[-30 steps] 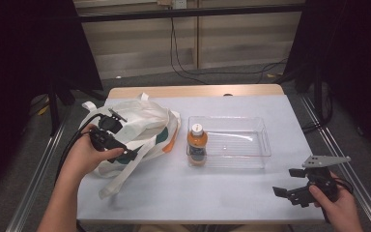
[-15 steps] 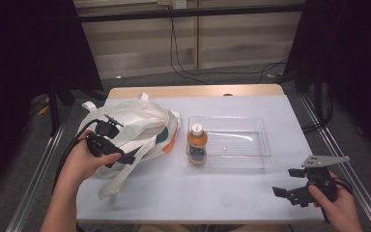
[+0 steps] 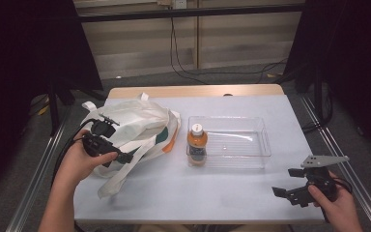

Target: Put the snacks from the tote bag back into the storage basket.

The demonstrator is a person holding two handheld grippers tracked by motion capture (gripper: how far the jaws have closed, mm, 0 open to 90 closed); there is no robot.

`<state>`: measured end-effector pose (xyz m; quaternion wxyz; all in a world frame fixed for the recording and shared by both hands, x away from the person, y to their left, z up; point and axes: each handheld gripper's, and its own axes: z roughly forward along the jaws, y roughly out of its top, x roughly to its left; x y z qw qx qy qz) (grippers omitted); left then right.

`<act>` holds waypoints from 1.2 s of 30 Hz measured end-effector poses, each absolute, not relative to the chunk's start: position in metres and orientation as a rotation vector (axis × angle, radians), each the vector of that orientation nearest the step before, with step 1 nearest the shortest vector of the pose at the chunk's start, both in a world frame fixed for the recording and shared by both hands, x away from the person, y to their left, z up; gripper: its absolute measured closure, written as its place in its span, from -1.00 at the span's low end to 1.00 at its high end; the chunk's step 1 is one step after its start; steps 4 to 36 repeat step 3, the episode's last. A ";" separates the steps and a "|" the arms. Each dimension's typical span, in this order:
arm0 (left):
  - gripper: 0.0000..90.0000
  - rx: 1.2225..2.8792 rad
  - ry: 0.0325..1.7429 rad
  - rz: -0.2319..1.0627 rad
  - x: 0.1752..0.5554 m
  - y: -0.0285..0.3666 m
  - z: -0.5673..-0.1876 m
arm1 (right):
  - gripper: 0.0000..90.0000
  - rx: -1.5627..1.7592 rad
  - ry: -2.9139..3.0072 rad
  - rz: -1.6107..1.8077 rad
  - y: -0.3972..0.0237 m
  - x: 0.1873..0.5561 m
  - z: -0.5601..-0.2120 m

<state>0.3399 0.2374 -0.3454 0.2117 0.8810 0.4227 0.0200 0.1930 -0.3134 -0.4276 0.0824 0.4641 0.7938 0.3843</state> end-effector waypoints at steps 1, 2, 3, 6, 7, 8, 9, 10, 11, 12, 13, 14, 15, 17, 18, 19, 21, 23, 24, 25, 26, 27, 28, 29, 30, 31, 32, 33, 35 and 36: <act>-0.88 2.435 1.181 0.056 0.340 0.237 -0.346 | -0.94 1.387 2.371 1.145 -0.314 0.193 -0.428; -0.88 2.438 1.181 0.061 0.340 0.238 -0.346 | -0.94 1.387 2.369 1.147 -0.314 0.192 -0.428; -0.88 2.442 1.172 0.060 0.341 0.238 -0.346 | -0.94 1.386 2.368 1.147 -0.314 0.192 -0.428; -0.88 2.442 1.172 0.060 0.341 0.238 -0.346 | -0.94 1.386 2.368 1.147 -0.314 0.192 -0.428; -0.88 2.442 1.172 0.060 0.341 0.238 -0.346 | -0.94 1.386 2.368 1.147 -0.314 0.192 -0.428; -0.88 2.442 1.172 0.060 0.341 0.238 -0.346 | -0.94 1.386 2.368 1.147 -0.314 0.192 -0.428; -0.88 2.442 1.172 0.060 0.341 0.238 -0.346 | -0.94 1.386 2.368 1.147 -0.314 0.192 -0.428; -0.88 2.442 1.172 0.060 0.341 0.238 -0.346 | -0.94 1.386 2.368 1.147 -0.314 0.192 -0.428; -0.88 2.442 1.172 0.060 0.341 0.238 -0.346 | -0.94 1.386 2.368 1.147 -0.314 0.192 -0.428; -0.88 2.442 1.172 0.060 0.341 0.238 -0.346 | -0.94 1.386 2.368 1.147 -0.314 0.192 -0.428; -0.88 2.442 1.172 0.060 0.341 0.238 -0.346 | -0.94 1.386 2.368 1.147 -0.314 0.192 -0.428; -0.88 2.442 1.172 0.060 0.341 0.238 -0.346 | -0.94 1.386 2.368 1.147 -0.314 0.192 -0.428; -0.88 2.442 1.172 0.060 0.341 0.238 -0.346 | -0.94 1.386 2.368 1.147 -0.314 0.192 -0.428; -0.88 2.442 1.172 0.060 0.341 0.238 -0.346 | -0.94 1.386 2.368 1.147 -0.314 0.192 -0.428; -0.88 2.442 1.172 0.060 0.341 0.238 -0.346 | -0.94 1.386 2.368 1.147 -0.314 0.192 -0.428; -0.88 2.442 1.172 0.060 0.341 0.238 -0.346 | -0.94 1.386 2.368 1.147 -0.314 0.192 -0.428; -0.88 2.442 1.172 0.060 0.341 0.238 -0.346 | -0.94 1.386 2.368 1.147 -0.314 0.192 -0.428; -0.88 2.442 1.172 0.060 0.341 0.238 -0.346 | -0.94 1.386 2.368 1.147 -0.314 0.192 -0.428; -0.88 2.442 1.172 0.060 0.341 0.238 -0.346 | -0.94 1.386 2.368 1.147 -0.314 0.192 -0.428; -0.88 2.442 1.172 0.060 0.341 0.238 -0.346 | -0.94 1.386 2.368 1.147 -0.314 0.192 -0.428; -0.88 2.442 1.172 0.060 0.341 0.238 -0.346 | -0.94 1.386 2.368 1.147 -0.314 0.192 -0.428; -0.88 2.442 1.172 0.060 0.341 0.238 -0.346 | -0.94 1.386 2.368 1.147 -0.314 0.192 -0.428; -0.88 2.442 1.172 0.060 0.341 0.238 -0.346 | -0.94 1.386 2.368 1.147 -0.314 0.192 -0.428; -0.88 2.442 1.172 0.060 0.341 0.238 -0.346 | -0.94 1.386 2.368 1.147 -0.314 0.192 -0.428; -0.88 2.442 1.172 0.060 0.341 0.238 -0.346 | -0.94 1.386 2.368 1.147 -0.314 0.192 -0.428; -0.88 2.442 1.172 0.060 0.341 0.238 -0.346 | -0.94 1.386 2.368 1.147 -0.314 0.192 -0.428; -0.88 2.442 1.172 0.060 0.341 0.238 -0.346 | -0.94 1.386 2.368 1.147 -0.314 0.192 -0.428; -0.88 2.442 1.172 0.060 0.341 0.238 -0.346 | -0.94 1.386 2.368 1.147 -0.314 0.192 -0.428; -0.88 2.442 1.172 0.060 0.341 0.238 -0.346 | -0.94 1.386 2.368 1.147 -0.314 0.192 -0.428; -0.88 2.442 1.172 0.060 0.341 0.238 -0.346 | -0.94 1.386 2.368 1.147 -0.314 0.192 -0.428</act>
